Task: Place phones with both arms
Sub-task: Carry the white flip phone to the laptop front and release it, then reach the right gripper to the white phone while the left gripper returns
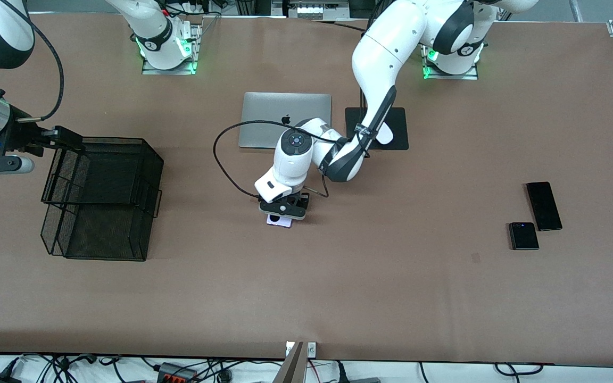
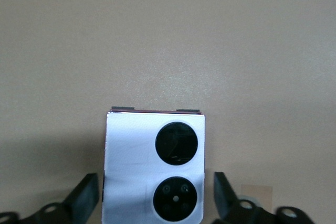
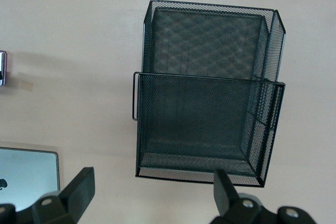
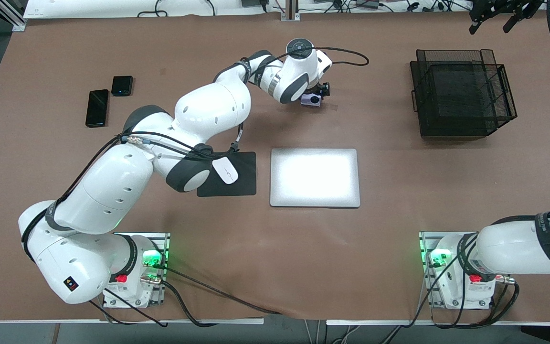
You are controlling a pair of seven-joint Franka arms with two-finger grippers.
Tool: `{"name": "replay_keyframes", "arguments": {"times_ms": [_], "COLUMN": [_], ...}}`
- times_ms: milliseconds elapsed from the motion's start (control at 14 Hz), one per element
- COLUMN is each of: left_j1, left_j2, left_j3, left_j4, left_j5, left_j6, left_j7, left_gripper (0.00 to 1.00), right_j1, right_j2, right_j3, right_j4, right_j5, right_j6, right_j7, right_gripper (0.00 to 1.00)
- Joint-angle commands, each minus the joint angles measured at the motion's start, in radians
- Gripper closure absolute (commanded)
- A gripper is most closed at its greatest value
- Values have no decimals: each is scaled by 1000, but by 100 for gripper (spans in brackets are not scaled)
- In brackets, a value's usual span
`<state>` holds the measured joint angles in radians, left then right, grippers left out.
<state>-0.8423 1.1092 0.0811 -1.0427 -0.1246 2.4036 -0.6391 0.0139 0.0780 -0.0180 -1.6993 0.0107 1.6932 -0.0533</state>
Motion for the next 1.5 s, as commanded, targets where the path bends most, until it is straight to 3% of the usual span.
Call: {"name": "replay_keyframes", "arguments": {"times_ms": [0, 143, 428, 784, 1141, 1426], "left_j1": [-3, 17, 116, 258, 475, 586], "left_j2": [15, -30, -195, -368, -592, -640], "left_j3": [14, 16, 11, 6, -58, -57], "left_j4": [38, 14, -126, -177, -408, -430], "left_j5": [-4, -1, -9, -20, -17, -4], "left_j6": [-1, -15, -26, -196, -263, -408], "left_j7": [22, 53, 205, 435, 498, 596], "left_gripper": [0, 0, 0, 0, 0, 0], "right_j1": [-3, 0, 14, 115, 233, 284], "right_j2": [-1, 8, 22, 78, 235, 296], "right_j3": [6, 6, 9, 7, 7, 7], "right_j4": [10, 20, 23, 32, 183, 234], "right_j5": [3, 0, 12, 49, 52, 54], "right_j6": [3, 3, 5, 8, 10, 48], "right_j7": [-2, -5, -8, 1, 7, 7], "right_gripper": [0, 0, 0, 0, 0, 0]}}
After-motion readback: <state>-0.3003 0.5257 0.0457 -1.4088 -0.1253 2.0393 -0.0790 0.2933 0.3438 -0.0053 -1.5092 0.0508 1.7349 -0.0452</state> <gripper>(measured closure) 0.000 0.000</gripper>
